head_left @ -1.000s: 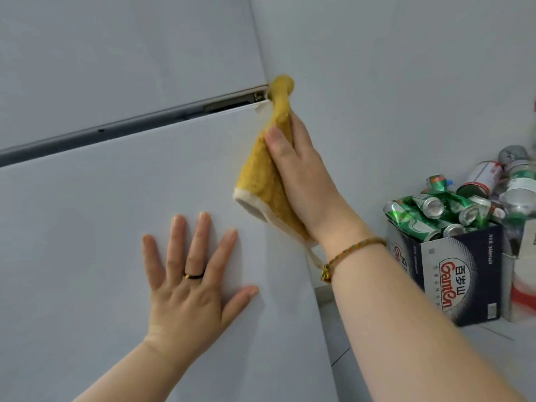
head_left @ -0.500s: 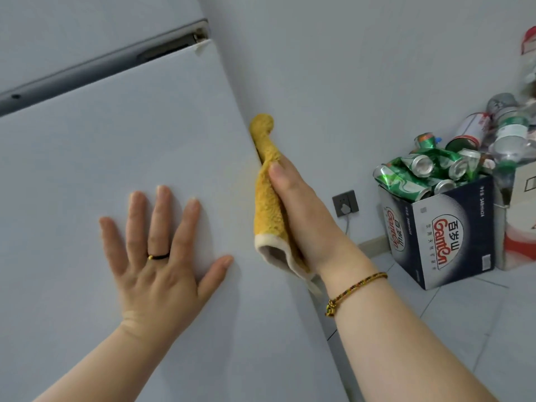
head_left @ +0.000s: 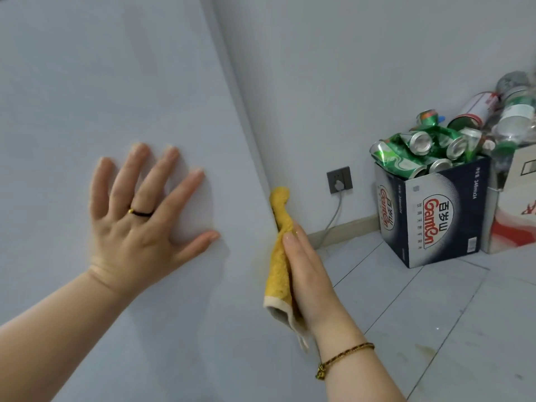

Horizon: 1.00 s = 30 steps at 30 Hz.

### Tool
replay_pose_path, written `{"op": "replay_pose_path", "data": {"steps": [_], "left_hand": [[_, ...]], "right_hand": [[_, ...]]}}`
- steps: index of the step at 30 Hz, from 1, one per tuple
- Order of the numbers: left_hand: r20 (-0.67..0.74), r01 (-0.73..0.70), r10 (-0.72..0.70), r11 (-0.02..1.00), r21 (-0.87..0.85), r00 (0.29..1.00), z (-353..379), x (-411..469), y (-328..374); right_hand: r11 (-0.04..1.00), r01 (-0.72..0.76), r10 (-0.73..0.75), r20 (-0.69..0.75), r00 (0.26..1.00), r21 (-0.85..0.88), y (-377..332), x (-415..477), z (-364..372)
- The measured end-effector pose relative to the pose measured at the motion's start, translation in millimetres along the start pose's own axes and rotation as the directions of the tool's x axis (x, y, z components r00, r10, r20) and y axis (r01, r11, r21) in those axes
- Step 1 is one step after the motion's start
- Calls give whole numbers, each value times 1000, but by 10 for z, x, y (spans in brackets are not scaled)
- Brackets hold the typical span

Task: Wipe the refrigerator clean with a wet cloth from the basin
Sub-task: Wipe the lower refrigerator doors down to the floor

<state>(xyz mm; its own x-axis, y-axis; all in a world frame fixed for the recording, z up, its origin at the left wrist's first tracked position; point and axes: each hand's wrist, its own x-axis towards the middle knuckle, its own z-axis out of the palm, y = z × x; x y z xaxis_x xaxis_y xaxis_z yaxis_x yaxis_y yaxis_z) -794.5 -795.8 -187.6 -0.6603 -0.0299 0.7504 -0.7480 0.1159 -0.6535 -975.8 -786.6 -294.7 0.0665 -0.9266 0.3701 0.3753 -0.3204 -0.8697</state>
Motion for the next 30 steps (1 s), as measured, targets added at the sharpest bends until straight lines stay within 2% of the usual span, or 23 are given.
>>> {"op": "replay_pose_path", "data": {"steps": [2,4,7,9,11,13,15,17,20,22,23,25,26,28,30], "left_hand": [[-9,-6,6,1000,4,1000,1,20,-5],[19,13,-13,999,-49,1000,-32,-22,65],[86,25,-8,979,-203,996,-140,-319,460],[139,3,38,958,-287,990,-183,-593,769],[177,3,53,953,-302,983,-118,-791,947],[184,-11,59,968,-250,981,-7,-907,1034],[139,-44,70,982,-184,988,61,-969,1061],[105,-70,86,987,-145,991,99,-995,1082],[98,-97,110,987,-131,989,127,-1026,1074],[94,-102,114,987,-126,989,139,-1050,1077],[96,-97,110,987,-131,989,136,-1066,1088],[110,-77,95,984,-164,989,128,-1078,1090],[125,-56,81,980,-189,989,119,-1084,1096],[157,-19,57,973,-231,986,105,-1081,1091],[201,-4,62,960,-279,978,101,-1089,1094]], "right_hand": [[999,30,-32,-53,998,-31,95,-63,32],[998,-30,23,-126,992,-51,309,-234,-12],[964,-263,262,-223,939,27,689,-510,-138],[931,-363,361,-268,893,44,886,-600,-187],[930,-367,342,-340,876,-9,918,-597,-189],[959,-281,241,-395,887,-45,901,-564,-144],[979,-190,148,-387,910,-72,916,-574,-93],[971,-227,176,-420,890,-74,1063,-637,-126],[892,-449,415,-499,761,57,1471,-834,-285],[820,-537,551,-529,645,198,1726,-948,-385],[791,-567,592,-522,614,230,1807,-988,-423],[791,-575,592,-496,635,207,1793,-958,-424],[826,-536,544,-502,673,176,1728,-920,-394],[912,-399,395,-463,794,93,1606,-842,-359],[940,-338,328,-424,844,53,1592,-838,-359]]}}
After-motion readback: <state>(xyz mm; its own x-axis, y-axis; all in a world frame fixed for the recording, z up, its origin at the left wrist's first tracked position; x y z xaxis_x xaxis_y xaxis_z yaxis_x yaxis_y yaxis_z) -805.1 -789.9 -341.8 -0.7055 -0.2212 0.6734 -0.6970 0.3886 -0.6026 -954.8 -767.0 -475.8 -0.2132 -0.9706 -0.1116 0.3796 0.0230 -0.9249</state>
